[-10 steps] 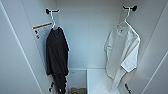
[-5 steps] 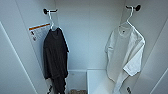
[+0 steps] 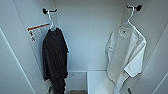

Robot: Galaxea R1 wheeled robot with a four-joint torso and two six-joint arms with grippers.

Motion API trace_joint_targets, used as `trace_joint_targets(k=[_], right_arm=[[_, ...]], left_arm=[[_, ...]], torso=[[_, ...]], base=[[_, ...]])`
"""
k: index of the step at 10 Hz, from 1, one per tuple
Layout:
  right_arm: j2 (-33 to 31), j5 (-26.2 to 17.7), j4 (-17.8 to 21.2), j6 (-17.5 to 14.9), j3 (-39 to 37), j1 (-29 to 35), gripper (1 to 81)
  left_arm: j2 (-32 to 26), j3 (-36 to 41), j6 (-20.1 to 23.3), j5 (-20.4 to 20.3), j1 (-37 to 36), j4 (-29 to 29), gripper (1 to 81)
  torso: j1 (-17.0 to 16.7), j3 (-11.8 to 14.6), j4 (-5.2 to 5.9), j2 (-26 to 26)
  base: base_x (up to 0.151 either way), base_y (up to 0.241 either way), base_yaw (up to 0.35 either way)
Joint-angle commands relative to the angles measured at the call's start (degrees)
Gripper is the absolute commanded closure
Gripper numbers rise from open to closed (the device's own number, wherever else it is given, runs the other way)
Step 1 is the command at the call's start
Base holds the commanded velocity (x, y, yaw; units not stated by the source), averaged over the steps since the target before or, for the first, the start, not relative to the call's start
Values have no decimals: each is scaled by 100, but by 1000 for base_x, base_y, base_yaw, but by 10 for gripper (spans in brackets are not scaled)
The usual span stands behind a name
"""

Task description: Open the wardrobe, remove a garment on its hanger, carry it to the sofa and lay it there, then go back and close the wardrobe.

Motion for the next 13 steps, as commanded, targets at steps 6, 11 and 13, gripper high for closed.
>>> trace_joint_targets(k=[6,11,13], right_arm=[[34,-223,-90,-24,23,147,10],[34,-223,-90,-24,15,138,10],[25,-215,-90,-24,23,155,10]], left_arm=[[55,-13,4,291,-191,55,10],[-128,372,13,623,-778,117,10],[-664,1417,-4,748,-1183,117,10]], torso=[[-1,556,-1266,0],[-1,500,-1262,-5],[-1,500,-1262,-5]], base=[[0,0,0],[0,0,0],[0,0,0]])
